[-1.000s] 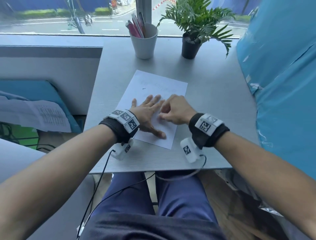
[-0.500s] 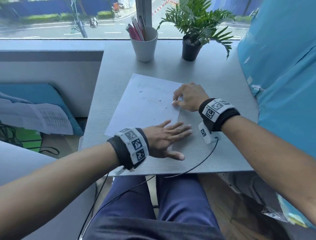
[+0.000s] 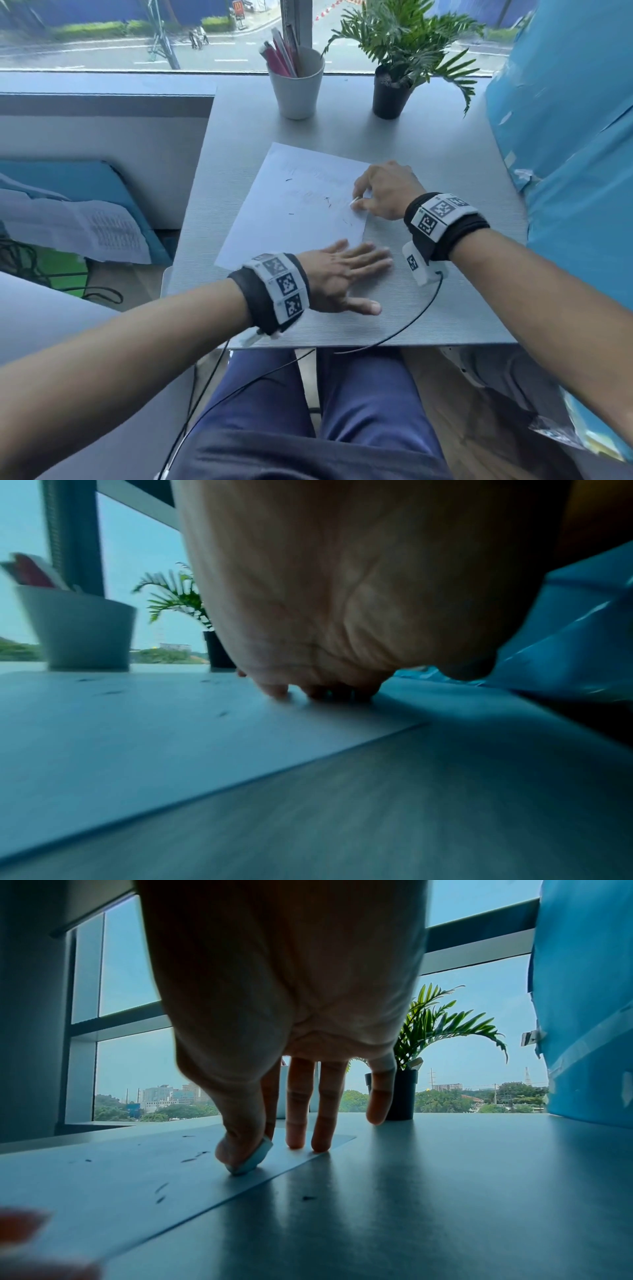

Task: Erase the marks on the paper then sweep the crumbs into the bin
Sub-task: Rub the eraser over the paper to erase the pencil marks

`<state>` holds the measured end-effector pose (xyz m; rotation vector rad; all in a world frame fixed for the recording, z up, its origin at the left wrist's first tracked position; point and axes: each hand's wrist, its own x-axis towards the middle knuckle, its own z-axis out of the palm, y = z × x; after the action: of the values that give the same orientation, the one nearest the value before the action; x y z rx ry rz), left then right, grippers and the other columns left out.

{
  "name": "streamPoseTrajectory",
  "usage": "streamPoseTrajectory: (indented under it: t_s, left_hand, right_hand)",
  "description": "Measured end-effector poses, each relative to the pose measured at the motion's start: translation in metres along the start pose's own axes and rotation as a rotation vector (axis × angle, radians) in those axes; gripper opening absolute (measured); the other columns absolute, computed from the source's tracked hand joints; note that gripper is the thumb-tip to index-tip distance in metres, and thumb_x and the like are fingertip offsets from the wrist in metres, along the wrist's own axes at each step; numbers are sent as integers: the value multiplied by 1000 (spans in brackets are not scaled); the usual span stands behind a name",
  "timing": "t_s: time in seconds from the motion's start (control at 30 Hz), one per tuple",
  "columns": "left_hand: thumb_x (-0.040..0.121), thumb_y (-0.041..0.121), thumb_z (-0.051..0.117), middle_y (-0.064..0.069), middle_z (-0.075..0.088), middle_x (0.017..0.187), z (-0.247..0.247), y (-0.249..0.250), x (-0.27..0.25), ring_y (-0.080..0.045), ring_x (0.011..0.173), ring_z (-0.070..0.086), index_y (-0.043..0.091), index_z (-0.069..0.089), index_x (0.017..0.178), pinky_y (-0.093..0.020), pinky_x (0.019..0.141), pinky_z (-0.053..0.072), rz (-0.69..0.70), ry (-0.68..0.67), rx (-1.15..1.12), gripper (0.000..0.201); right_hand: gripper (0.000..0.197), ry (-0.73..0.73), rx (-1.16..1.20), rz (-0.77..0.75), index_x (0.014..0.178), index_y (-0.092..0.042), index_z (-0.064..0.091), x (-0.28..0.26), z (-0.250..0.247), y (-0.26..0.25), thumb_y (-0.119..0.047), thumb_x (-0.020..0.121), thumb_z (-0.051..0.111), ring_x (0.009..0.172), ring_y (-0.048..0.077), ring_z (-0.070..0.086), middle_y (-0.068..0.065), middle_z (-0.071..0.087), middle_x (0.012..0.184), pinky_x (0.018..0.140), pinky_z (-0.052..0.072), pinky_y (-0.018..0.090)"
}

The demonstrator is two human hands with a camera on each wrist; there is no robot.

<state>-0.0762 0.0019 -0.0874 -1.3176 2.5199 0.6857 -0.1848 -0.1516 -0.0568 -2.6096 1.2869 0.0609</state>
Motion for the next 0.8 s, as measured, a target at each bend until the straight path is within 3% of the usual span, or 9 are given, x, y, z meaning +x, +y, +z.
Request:
streamPoseTrajectory:
  t_s: [0.2,0.33,0.37,0.5,0.6,0.7,0.8]
  left_hand:
    - [88,76,13,8,-27,159,-15,-65,-22,-11,147,-24,34,-15,155,-46,121,-12,-228,6,-29,84]
    - [83,81,13,-1,-23,162,-25,-91,-33,-16,150,-18,16,-14,156,-46,122,-10,-577,56,-42,101]
    - [84,82,14,-4,-22,162,-25,-89,-33,-18,150,-17,12,-14,156,-44,122,-10,-597,78,-2,104]
    - [84,82,13,0,-25,160,-18,-56,-27,-15,148,-22,17,-17,155,-41,121,-14,-242,29,84,100]
    - [88,76,17,5,-25,160,-21,-61,-16,-11,148,-21,23,-16,155,-42,120,-12,-216,-2,-23,92]
    - [90,75,20,3,-23,162,-33,-94,-10,-15,150,-18,21,-15,156,-49,122,-6,-405,50,-23,93]
    - [86,81,19,-5,-18,164,-43,-124,-21,-21,151,-13,11,-12,156,-44,121,-8,-737,51,-5,104]
  right_hand:
    - [13,10,-3,-2,92,-31,74,-1,0,0,-38,81,71,105,20,55,-6,68,100,93,42,41]
    - [13,8,-7,-1,92,-30,74,-1,0,0,-37,82,70,104,19,54,-8,65,94,88,38,39]
    - [13,8,-11,-2,92,-30,74,-1,1,0,-37,82,69,104,19,54,-8,64,94,87,37,38]
    - [15,10,-23,-5,94,-31,74,0,1,0,-38,82,69,107,20,55,-6,67,101,89,38,39]
    - [16,15,-19,-8,95,-31,73,-1,1,0,-39,82,70,110,20,54,-7,67,107,92,38,40]
    - [15,19,-12,-7,95,-30,73,-2,0,-1,-37,83,69,111,20,53,-9,63,99,94,36,40]
    - [13,6,-17,-7,93,-30,73,-2,1,-1,-37,83,69,110,19,51,-11,54,90,92,34,39]
